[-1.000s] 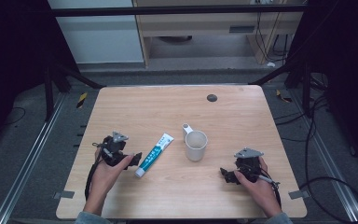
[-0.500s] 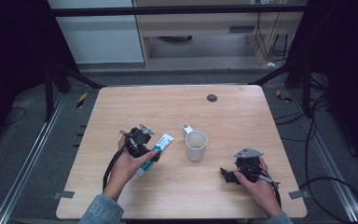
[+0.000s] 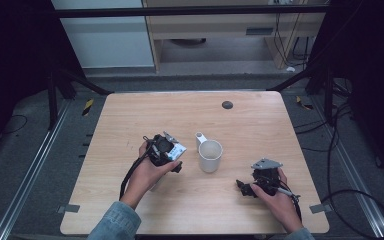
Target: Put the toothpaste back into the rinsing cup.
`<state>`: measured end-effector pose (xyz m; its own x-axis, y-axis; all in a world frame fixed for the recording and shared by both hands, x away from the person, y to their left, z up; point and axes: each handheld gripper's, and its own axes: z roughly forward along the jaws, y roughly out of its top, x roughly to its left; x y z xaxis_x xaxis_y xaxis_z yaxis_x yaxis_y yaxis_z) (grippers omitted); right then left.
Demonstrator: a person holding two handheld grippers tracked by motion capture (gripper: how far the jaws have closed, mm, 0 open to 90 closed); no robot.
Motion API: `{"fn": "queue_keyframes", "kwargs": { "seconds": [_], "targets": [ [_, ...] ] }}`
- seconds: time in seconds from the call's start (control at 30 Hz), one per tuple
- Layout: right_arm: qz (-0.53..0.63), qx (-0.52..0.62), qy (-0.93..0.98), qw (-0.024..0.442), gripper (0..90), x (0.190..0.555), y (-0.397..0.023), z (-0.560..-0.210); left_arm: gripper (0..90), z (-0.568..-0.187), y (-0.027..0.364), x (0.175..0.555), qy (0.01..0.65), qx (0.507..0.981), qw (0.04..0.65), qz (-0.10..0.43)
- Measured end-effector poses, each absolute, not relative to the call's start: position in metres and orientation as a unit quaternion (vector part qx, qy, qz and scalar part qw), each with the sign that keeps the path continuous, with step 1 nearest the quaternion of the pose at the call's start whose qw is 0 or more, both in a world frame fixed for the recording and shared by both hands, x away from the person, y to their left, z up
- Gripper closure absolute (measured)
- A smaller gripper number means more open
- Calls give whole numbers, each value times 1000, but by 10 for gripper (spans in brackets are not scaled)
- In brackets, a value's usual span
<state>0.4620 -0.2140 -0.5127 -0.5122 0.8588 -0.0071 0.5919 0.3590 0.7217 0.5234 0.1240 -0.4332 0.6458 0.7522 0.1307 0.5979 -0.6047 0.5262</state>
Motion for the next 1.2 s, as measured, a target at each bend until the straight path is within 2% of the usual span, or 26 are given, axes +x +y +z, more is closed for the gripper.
{"fn": "queue_keyframes", "kwargs": {
  "seconds": [0.23, 0.57, 0.93, 1.1, 1.2],
  "targets": [
    [340, 453, 800, 196, 6, 462, -214, -513, 102, -436, 115, 531, 384, 882, 219, 164],
    [341, 454, 800, 196, 9, 462, -214, -513, 190, -440, 100, 542, 380, 889, 205, 151],
    [340, 453, 800, 196, 9, 462, -214, -513, 231, -442, 98, 546, 385, 888, 203, 149],
    [341, 452, 801, 196, 7, 462, -214, -513, 276, -442, 99, 549, 388, 888, 201, 146],
    [340, 451, 801, 198, 8, 463, -215, -513, 340, -446, 102, 551, 392, 889, 189, 145]
  ]
}}
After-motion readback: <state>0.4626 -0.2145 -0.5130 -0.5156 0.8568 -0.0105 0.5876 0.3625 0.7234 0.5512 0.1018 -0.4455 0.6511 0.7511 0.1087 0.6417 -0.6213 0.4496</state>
